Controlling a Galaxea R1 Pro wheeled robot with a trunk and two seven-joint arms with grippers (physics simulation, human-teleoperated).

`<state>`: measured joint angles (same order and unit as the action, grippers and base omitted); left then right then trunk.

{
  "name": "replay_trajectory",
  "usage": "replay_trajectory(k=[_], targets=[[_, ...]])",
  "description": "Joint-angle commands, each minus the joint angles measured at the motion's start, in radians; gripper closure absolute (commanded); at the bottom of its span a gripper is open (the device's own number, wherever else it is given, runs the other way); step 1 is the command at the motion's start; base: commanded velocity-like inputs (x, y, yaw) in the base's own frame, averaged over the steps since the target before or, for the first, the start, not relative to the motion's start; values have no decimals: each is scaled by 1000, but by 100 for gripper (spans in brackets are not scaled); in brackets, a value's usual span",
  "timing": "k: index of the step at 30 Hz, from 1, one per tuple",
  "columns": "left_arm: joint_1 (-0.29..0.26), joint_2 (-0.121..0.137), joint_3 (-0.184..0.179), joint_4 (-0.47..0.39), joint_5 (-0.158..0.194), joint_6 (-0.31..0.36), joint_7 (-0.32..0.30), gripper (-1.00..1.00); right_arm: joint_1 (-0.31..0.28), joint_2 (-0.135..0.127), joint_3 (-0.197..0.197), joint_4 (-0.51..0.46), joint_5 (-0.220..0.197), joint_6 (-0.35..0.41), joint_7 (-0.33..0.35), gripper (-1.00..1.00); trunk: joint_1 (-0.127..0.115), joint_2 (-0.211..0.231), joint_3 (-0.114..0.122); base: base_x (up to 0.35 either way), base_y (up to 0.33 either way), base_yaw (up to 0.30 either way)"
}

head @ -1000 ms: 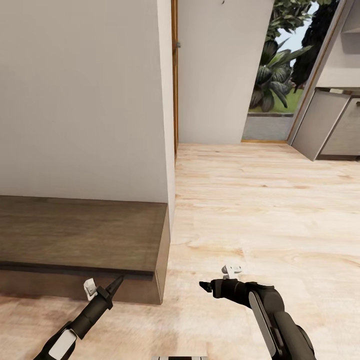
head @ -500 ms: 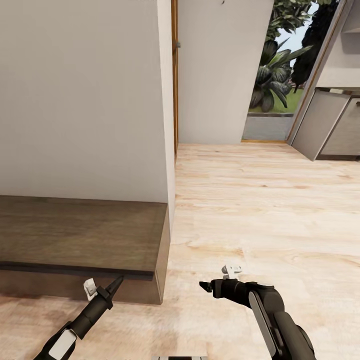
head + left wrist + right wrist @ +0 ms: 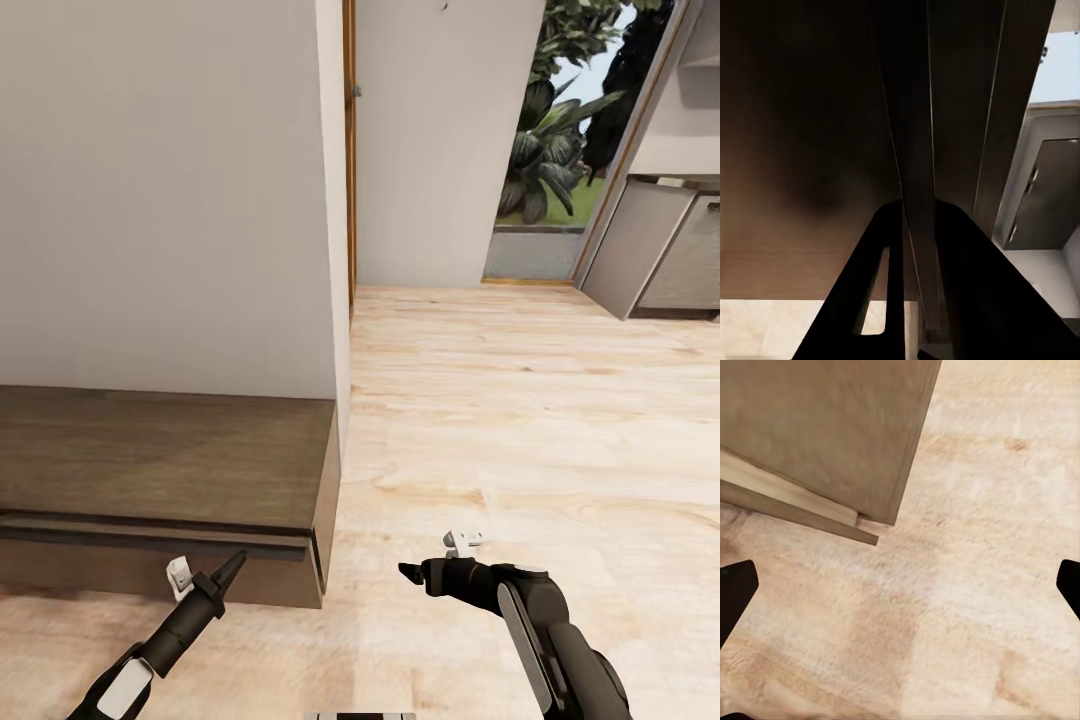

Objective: Place each of the two pumpkins and all three candles from the living room inside a cabinet in the living room (use any cabinet), then make sure every cabinet is closed, and position the cauldron so it is next to a table in the living room.

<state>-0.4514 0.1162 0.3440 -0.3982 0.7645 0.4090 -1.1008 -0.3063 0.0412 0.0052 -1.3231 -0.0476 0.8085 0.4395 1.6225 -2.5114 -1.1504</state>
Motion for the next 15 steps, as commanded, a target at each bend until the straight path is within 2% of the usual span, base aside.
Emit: replay_trajectory(k=[1, 15], targets=[[0, 0, -2, 2, -8, -1, 13, 100, 0, 0, -1, -1, -5, 6, -1, -100, 0, 0, -1, -2, 0, 0], [0, 0, -2, 2, -8, -1, 13, 100, 0, 0, -1, -1, -5, 6, -1, -100, 0, 0, -1, -32, 0, 0]])
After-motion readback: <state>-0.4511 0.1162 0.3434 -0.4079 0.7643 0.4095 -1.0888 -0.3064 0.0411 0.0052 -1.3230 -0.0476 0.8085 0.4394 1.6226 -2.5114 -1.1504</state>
